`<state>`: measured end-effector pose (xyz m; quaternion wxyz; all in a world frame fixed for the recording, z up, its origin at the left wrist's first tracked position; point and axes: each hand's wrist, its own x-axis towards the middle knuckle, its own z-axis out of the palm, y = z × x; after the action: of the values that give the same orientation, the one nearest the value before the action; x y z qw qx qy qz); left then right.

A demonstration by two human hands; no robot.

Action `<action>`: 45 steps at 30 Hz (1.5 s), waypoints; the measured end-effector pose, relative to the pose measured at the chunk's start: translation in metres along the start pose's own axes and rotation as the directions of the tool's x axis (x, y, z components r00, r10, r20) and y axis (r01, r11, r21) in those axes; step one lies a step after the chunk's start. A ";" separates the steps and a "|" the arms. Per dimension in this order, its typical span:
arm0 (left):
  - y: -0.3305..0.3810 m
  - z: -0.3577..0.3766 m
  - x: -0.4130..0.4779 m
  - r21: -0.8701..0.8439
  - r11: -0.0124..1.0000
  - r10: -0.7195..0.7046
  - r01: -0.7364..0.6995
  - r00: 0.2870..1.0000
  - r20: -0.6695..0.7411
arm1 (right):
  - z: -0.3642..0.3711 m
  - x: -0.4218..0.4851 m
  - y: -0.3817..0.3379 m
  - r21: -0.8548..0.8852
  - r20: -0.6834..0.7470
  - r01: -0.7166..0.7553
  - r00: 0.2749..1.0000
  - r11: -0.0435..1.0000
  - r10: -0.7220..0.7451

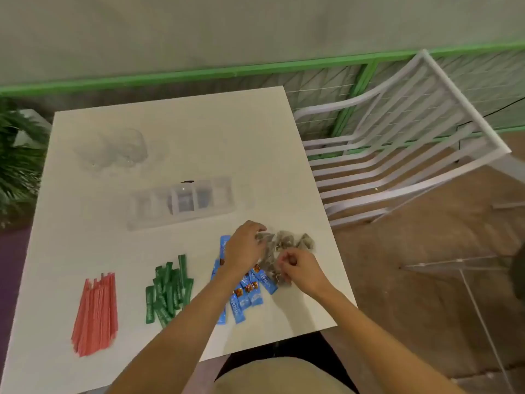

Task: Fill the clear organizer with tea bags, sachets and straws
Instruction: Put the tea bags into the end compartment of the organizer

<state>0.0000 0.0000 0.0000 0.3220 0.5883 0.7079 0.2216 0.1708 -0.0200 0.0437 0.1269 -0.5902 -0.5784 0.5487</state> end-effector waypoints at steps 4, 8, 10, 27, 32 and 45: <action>-0.001 0.002 0.016 0.230 0.970 0.046 -0.077 0.990 0.137 | 0.005 0.012 -0.006 -0.066 -0.047 -0.035 0.998 0.997 0.032; -0.010 -0.001 0.027 0.273 0.961 0.011 -0.049 0.990 0.140 | 0.001 0.026 -0.012 -0.045 -0.064 -0.049 0.997 0.998 0.047; -0.012 -0.004 0.029 0.188 0.982 -0.019 -0.006 0.992 0.128 | -0.001 0.033 -0.017 -0.040 -0.085 -0.037 0.996 0.999 0.033; -0.001 -0.066 0.024 -0.783 0.565 -0.422 0.261 0.907 -0.002 | 0.011 0.096 -0.063 0.224 0.184 -0.019 0.983 0.974 -0.023; -0.003 -0.079 0.032 -0.835 0.482 -0.486 0.264 0.874 -0.004 | 0.010 0.106 -0.083 0.301 0.217 -0.093 0.976 0.949 0.027; -0.024 -0.110 0.091 -0.592 0.741 -0.475 0.317 0.871 -0.127 | 0.006 0.130 -0.106 0.276 0.317 -0.220 0.940 0.936 0.128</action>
<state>-0.1042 0.0909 0.0419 0.4187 0.2678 0.7592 0.4202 0.0729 0.1159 0.0594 0.0804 -0.5244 -0.4431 0.7226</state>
